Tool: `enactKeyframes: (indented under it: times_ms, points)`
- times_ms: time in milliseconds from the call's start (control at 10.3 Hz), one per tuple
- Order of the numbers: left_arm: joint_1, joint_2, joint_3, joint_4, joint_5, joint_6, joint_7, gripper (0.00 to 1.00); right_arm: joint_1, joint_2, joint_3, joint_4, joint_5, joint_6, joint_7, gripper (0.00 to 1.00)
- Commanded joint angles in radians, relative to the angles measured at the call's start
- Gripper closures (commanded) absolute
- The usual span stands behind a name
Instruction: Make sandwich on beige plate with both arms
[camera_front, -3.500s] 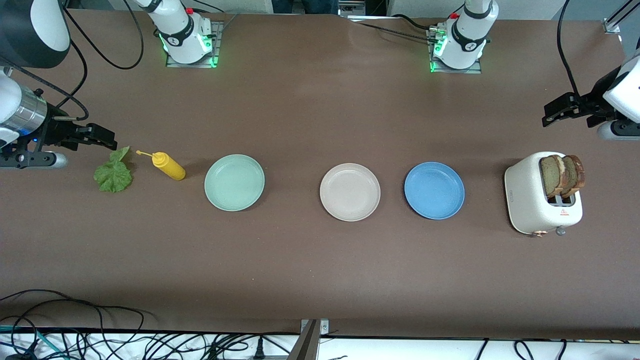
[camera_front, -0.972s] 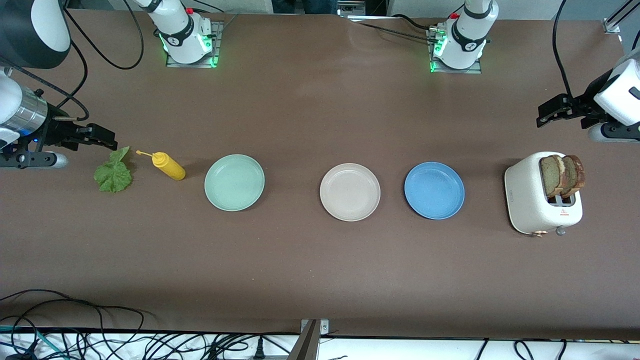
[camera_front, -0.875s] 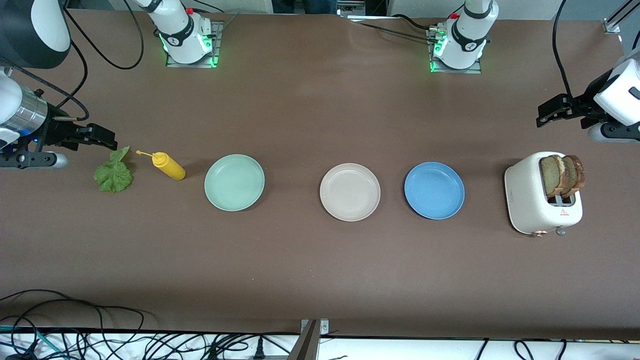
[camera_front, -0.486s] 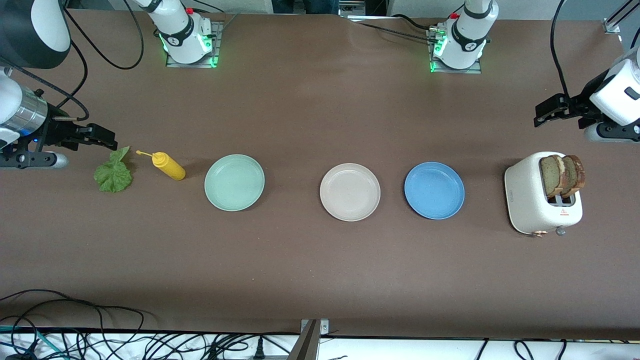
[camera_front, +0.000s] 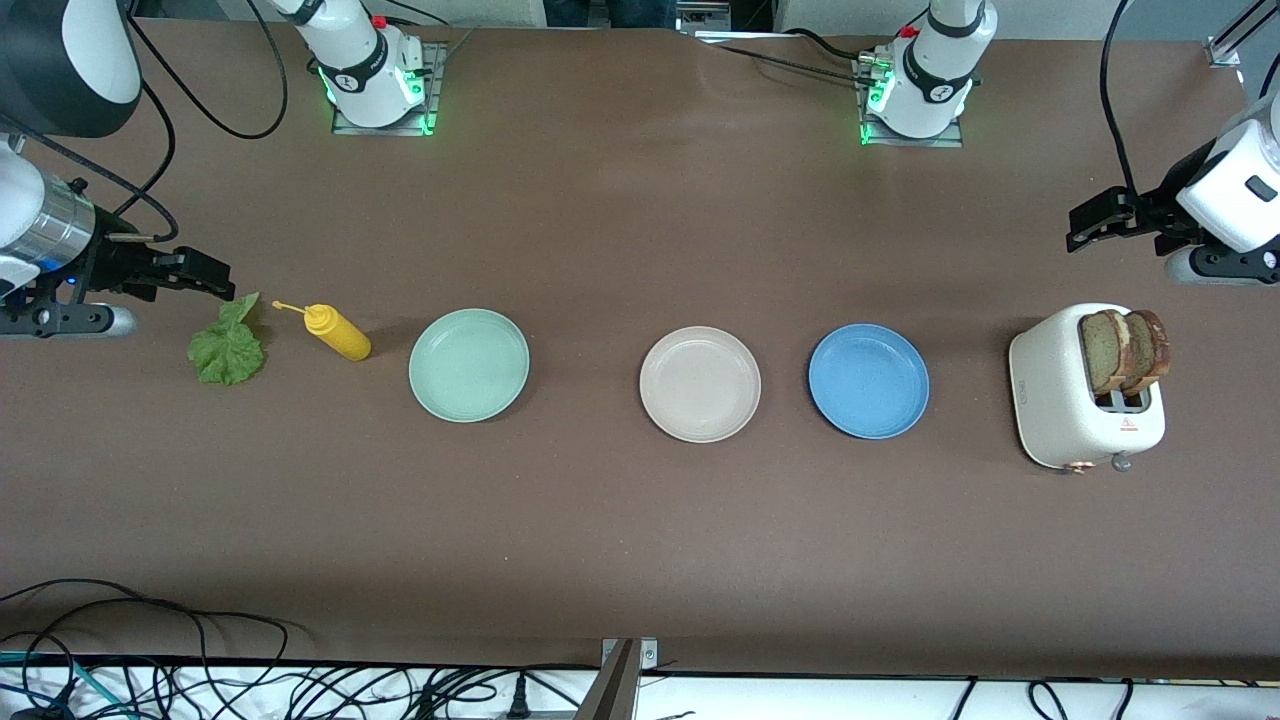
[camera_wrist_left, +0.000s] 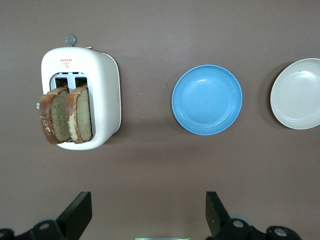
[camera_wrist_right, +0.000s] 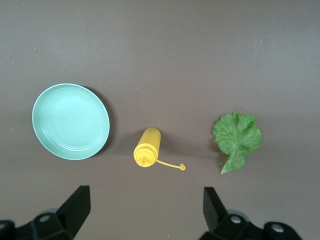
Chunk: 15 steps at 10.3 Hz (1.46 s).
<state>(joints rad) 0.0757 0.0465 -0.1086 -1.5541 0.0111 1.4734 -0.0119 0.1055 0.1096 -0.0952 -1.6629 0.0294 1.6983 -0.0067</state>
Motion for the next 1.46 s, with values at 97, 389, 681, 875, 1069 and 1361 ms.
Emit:
enactKeyframes:
  times_ms: [97,389,681,875,1069,1361]
  points:
    - [0.003,-0.004,-0.002,0.000,-0.011,-0.010,0.012,0.00,-0.006,-0.002,0.005,0.009,-0.005,-0.016,-0.004,0.00]
    - [0.003,-0.004,-0.002,0.002,-0.016,-0.005,0.012,0.00,-0.006,-0.001,0.005,0.009,-0.005,-0.016,-0.004,0.00]
    - [-0.001,-0.002,-0.002,0.002,-0.007,-0.004,0.012,0.00,-0.004,-0.002,0.006,0.009,-0.003,-0.016,-0.004,0.00]
    - [0.042,0.009,0.007,0.005,0.028,0.020,0.020,0.00,-0.004,-0.001,0.008,0.009,-0.003,-0.016,-0.004,0.00]
    - [0.067,0.053,0.007,0.003,0.108,0.079,0.052,0.00,-0.004,-0.001,0.006,0.009,0.018,-0.014,-0.004,0.00]
    - [0.171,0.157,0.007,-0.006,0.110,0.244,0.185,0.00,-0.004,-0.002,0.006,0.009,0.018,-0.016,-0.006,0.00]
